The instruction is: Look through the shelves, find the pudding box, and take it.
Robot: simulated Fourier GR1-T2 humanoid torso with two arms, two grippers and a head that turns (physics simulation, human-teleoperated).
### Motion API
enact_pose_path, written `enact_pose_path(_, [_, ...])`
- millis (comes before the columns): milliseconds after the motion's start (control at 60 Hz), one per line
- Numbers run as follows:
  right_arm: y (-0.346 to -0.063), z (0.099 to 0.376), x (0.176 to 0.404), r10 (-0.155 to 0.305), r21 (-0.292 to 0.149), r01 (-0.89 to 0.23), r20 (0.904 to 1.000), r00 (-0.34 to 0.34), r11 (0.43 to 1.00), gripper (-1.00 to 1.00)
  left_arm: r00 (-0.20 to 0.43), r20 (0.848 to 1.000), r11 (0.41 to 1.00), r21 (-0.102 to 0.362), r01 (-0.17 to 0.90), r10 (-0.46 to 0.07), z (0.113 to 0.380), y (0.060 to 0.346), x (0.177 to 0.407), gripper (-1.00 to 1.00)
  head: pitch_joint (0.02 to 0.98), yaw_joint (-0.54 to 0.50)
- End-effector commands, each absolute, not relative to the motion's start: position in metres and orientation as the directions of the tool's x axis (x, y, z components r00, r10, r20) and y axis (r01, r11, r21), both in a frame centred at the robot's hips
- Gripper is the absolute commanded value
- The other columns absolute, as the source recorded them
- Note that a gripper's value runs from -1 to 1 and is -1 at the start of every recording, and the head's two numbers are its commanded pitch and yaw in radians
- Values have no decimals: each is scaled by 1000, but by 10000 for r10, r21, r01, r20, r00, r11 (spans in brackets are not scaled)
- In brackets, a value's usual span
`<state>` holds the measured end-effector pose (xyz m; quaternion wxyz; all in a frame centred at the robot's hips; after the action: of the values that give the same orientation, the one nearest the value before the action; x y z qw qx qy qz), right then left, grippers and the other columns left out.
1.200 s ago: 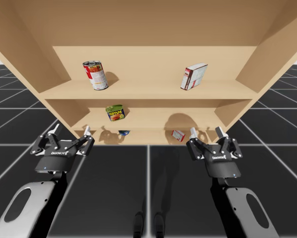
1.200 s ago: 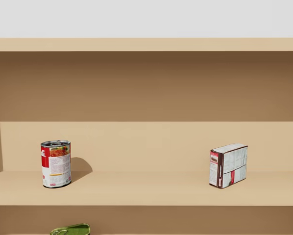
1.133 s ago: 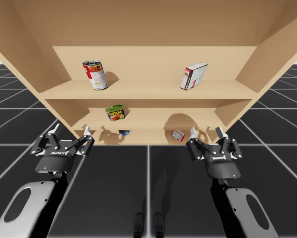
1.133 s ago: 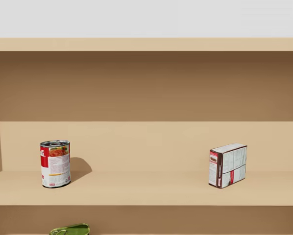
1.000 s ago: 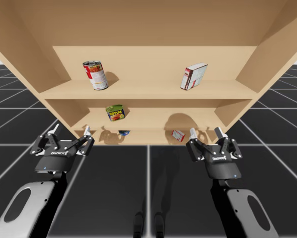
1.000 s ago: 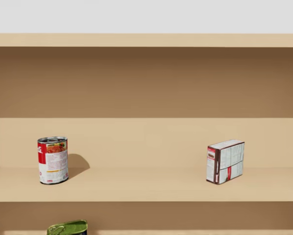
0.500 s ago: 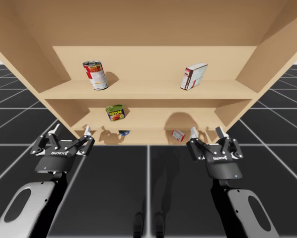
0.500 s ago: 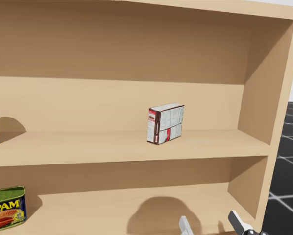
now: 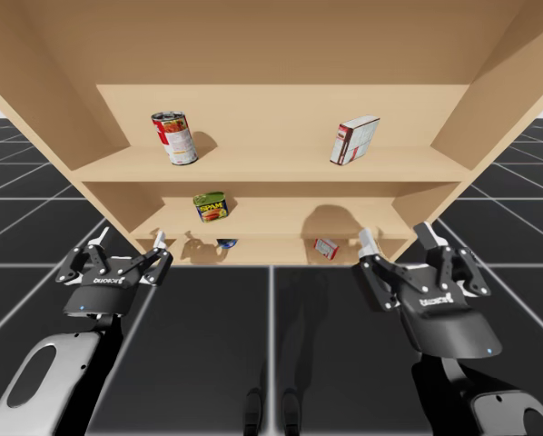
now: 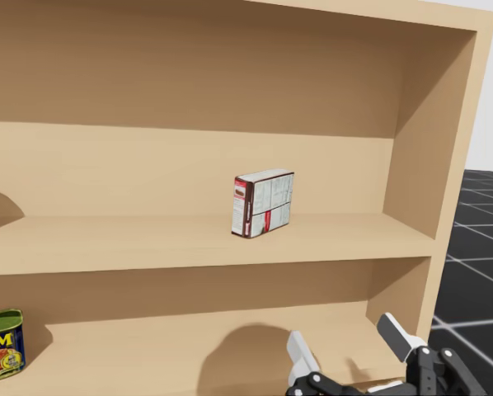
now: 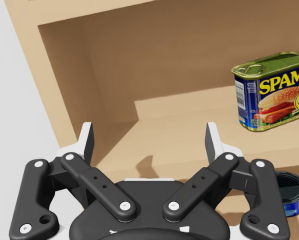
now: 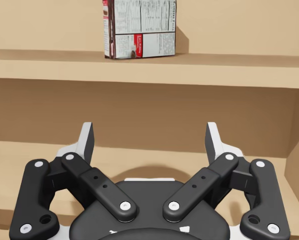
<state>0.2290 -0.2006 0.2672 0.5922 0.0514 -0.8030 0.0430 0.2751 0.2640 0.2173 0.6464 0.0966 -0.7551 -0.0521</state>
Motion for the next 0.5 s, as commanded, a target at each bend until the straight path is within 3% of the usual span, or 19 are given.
enact_pose_path(17, [-191, 308, 211, 61, -601, -1575, 9463, -3232, 9857, -1000, -1434, 9662, 9756, 2043, -797, -2141, 217, 265, 275, -1000, 265, -248])
enact_pose_path(233, [-185, 342, 210, 443, -1012, -1458, 9355, -3504, 9841, -1000, -1420, 9661, 9752, 2056, -817, -2156, 217, 266, 276, -1000, 270, -253])
enact_pose_path(317, [-180, 350, 214, 434, -1044, -1704, 9436, -3282, 9798, -1000, -1422, 9659, 9751, 2064, -809, -2163, 217, 266, 276, -1000, 269, -254])
enact_pose_path(400, [-176, 359, 221, 91, -742, -2166, 9578, -2874, 9734, -1000, -1436, 9655, 9751, 2075, -788, -2171, 217, 266, 276, -1000, 267, -255])
enact_pose_path(500, [-172, 366, 229, 130, -772, -2266, 9622, -2721, 9709, -1000, -1429, 9653, 9748, 2090, -782, -2185, 217, 266, 276, -1000, 265, -255])
